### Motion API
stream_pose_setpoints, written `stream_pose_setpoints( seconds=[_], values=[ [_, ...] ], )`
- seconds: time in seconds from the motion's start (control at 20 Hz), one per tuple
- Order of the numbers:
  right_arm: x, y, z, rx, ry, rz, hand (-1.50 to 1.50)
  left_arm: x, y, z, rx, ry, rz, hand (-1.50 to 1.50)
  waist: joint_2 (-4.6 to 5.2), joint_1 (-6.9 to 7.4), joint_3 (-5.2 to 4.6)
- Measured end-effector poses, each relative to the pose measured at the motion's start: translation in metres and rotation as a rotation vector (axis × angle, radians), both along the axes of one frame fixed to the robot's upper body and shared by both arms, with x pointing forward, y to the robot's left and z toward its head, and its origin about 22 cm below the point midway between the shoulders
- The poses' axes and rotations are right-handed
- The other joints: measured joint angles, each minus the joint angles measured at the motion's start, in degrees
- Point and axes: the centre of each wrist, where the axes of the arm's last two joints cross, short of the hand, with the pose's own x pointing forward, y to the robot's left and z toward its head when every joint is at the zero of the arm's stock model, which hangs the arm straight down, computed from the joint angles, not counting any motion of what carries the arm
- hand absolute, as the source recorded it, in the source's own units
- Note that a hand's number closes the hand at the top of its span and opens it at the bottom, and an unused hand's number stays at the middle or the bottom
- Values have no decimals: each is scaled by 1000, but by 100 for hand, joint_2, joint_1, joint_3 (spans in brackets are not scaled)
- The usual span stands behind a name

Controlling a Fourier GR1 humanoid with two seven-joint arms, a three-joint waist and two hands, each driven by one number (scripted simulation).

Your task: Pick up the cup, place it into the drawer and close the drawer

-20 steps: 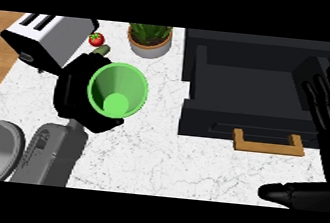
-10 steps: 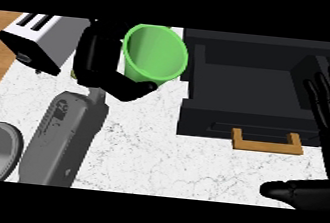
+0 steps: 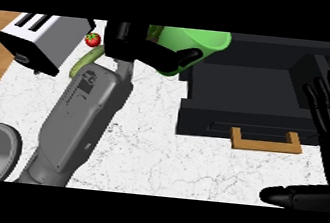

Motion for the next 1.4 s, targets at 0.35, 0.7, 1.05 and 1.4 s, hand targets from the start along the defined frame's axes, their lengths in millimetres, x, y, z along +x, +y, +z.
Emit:
stream_pose_setpoints(
  seconds=[0.35, 0.7, 1.05, 1.4],
  values=[
    [3, 0, 2, -5, 1, -1, -150, 13, -33, 10, 54, 41, 3, 150, 8, -38, 0],
    [5, 0, 2, 2, -9, 2, -150, 28, -53, 2, 85, 78, 24, 150, 23, -93, 1],
    [8, 5, 0, -2, -17, 21, -150, 39, -65, -11, 129, 127, 48, 150, 54, -207, 2],
    [17, 5, 3, -1, -22, 40, -150, 41, -73, -25, 221, 151, 51, 150, 85, -323, 5]
  ],
)
